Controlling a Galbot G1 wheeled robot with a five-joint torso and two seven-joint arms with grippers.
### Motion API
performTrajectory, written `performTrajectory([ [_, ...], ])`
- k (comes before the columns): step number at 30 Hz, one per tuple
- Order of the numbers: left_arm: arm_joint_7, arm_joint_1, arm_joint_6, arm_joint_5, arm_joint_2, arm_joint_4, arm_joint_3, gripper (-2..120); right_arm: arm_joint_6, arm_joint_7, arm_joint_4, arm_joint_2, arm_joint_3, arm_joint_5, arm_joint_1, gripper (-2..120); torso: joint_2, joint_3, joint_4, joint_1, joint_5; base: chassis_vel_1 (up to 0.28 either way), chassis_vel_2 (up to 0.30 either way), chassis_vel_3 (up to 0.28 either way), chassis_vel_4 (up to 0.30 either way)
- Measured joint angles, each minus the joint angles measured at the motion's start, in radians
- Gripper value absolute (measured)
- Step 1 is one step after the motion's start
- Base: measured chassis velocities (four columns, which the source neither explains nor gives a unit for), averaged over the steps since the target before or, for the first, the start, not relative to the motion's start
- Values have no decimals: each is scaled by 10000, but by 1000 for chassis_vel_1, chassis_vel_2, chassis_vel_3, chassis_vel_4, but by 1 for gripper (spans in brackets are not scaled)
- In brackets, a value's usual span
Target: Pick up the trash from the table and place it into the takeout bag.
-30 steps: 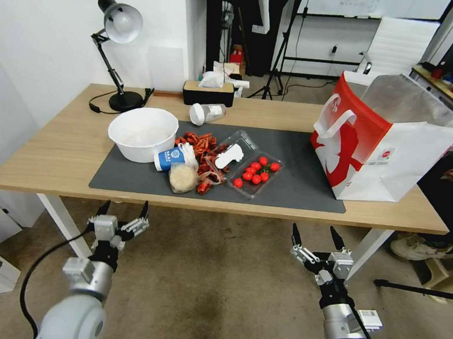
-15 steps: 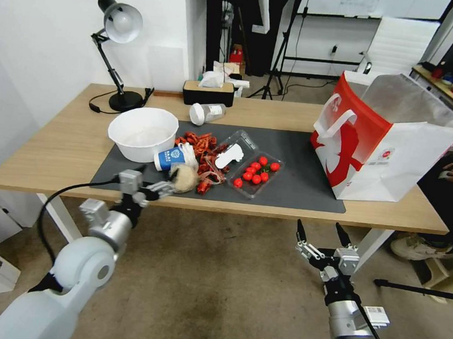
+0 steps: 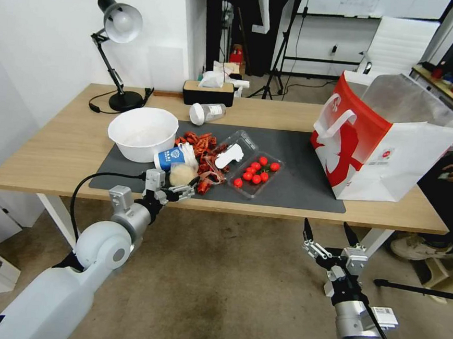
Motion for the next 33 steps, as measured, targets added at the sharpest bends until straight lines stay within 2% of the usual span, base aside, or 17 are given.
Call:
performTrajectory([
  [13, -137, -119, 70, 582, -72, 320, 60, 99, -35, 60, -27, 3, 14, 15, 53, 100, 0, -1, 0, 0, 1, 0, 0, 0, 0],
  [16, -154, -181, 70, 608, -111, 435, 134, 85, -44, 100, -28, -10, 43, 19, 61, 100, 1, -1, 0, 0, 1, 0, 0, 0, 0],
  [17, -154, -181, 70, 608, -111, 435, 134, 85, -44, 100, -28, -10, 43, 19, 61, 100, 1, -1, 0, 0, 1, 0, 0, 0, 0],
  [20, -199, -285, 70, 593, -125, 487, 174, 71, -50, 132, -23, -17, 78, 22, 53, 100, 0, -1, -1, 0, 1, 0, 0, 0, 0],
  [24, -227, -323, 68, 551, -126, 489, 174, 63, -52, 142, -22, -12, 88, 21, 41, 100, 0, -1, -1, 0, 1, 0, 0, 0, 0],
  [26, -237, -273, 54, 530, -106, 449, 139, 49, -55, 156, -21, 7, 91, 22, 32, 100, 0, -1, -1, -1, 1, 0, 0, 0, 0],
  [30, -238, -179, 31, 530, -86, 368, 81, 39, -59, 162, -17, 23, 92, 22, 31, 100, 1, -1, 0, -1, 1, 0, 0, 0, 0],
  [33, -236, -71, 4, 531, -73, 230, -11, 24, -71, 168, -9, 41, 86, 21, 23, 100, 1, -1, 0, 0, 1, 0, 0, 0, 0],
])
